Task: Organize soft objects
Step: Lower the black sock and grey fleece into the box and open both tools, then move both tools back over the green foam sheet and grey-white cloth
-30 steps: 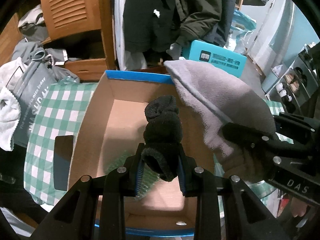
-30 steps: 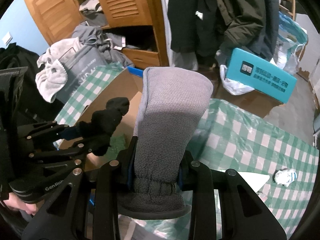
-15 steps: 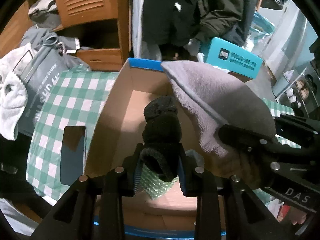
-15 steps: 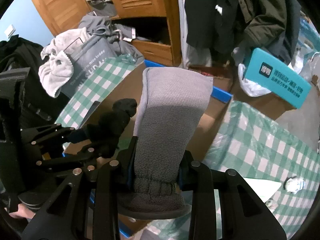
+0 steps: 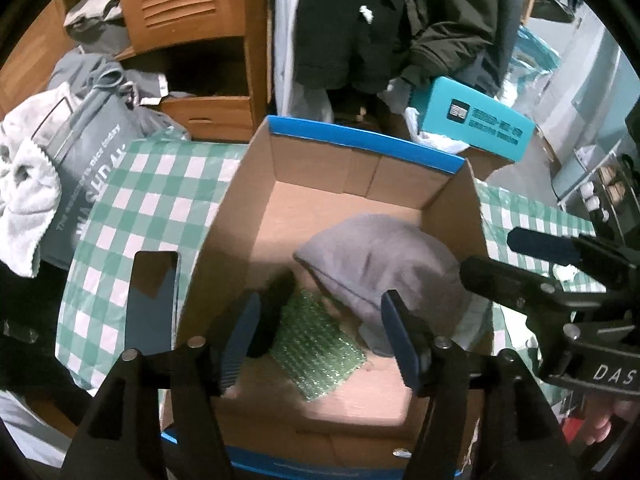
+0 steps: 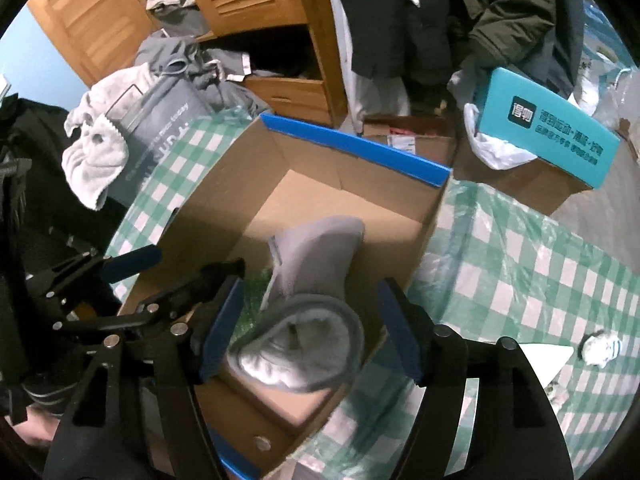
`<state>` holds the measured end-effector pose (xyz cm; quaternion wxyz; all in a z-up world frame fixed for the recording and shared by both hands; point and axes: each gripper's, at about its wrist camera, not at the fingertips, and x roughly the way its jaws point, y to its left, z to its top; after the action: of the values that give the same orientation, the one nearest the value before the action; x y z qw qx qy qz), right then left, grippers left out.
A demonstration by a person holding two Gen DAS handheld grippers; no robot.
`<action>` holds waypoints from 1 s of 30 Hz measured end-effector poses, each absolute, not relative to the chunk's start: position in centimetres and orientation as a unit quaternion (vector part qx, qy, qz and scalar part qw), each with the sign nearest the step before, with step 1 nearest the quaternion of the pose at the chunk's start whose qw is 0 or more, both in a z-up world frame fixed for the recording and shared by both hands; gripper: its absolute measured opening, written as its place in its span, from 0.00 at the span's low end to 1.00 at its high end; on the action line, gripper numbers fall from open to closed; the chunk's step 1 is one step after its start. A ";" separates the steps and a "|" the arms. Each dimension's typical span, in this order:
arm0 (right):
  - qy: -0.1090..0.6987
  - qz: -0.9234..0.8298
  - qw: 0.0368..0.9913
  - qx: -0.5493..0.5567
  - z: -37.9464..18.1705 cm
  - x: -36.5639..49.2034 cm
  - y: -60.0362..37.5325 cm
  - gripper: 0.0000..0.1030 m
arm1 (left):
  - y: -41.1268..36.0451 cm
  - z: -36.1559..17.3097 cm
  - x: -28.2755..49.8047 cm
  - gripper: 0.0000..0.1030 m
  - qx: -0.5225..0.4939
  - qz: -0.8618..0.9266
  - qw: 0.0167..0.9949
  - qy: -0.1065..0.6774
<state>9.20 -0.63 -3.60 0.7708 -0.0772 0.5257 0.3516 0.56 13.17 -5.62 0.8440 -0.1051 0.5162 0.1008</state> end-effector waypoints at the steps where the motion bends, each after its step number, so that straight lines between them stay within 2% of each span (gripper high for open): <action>1: 0.525 0.350 0.772 -0.078 -3.5 9.2 -0.8 0.69 | 12.8 -5.5 0.6 0.67 -0.100 0.097 0.846 0.515; 30: 0.520 0.296 0.800 -0.046 -2.1 9.1 -10.4 0.70 | 4.7 -4.4 1.6 0.69 -0.027 0.039 0.855 0.516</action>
<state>9.07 -10.44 -2.10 0.8004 -0.0456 0.5195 0.2956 1.63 4.69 -4.38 0.8554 -0.0267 0.5158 0.0394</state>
